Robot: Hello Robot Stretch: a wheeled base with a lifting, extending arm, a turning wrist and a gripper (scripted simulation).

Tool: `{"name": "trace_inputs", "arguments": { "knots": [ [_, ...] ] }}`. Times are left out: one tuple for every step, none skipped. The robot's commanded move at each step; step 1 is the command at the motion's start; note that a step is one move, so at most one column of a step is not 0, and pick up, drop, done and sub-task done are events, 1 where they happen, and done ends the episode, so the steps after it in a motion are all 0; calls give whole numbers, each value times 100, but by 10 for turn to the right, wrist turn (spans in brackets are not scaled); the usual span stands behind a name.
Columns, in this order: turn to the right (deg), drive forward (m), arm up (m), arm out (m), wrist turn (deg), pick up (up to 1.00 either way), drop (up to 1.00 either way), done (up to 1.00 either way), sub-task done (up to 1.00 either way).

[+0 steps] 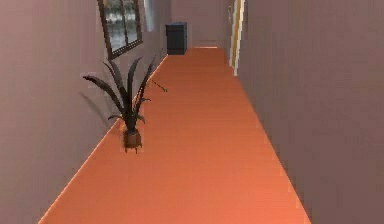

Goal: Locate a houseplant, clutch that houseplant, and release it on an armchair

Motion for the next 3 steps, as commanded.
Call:
{"name": "trace_inputs", "arguments": {
  "knots": [
    [60,0,0,0,0,0,0,0,0],
    [0,100,0,0,0,0,0,0,0],
    [0,100,0,0,0,0,0,0,0]
  ]
}}
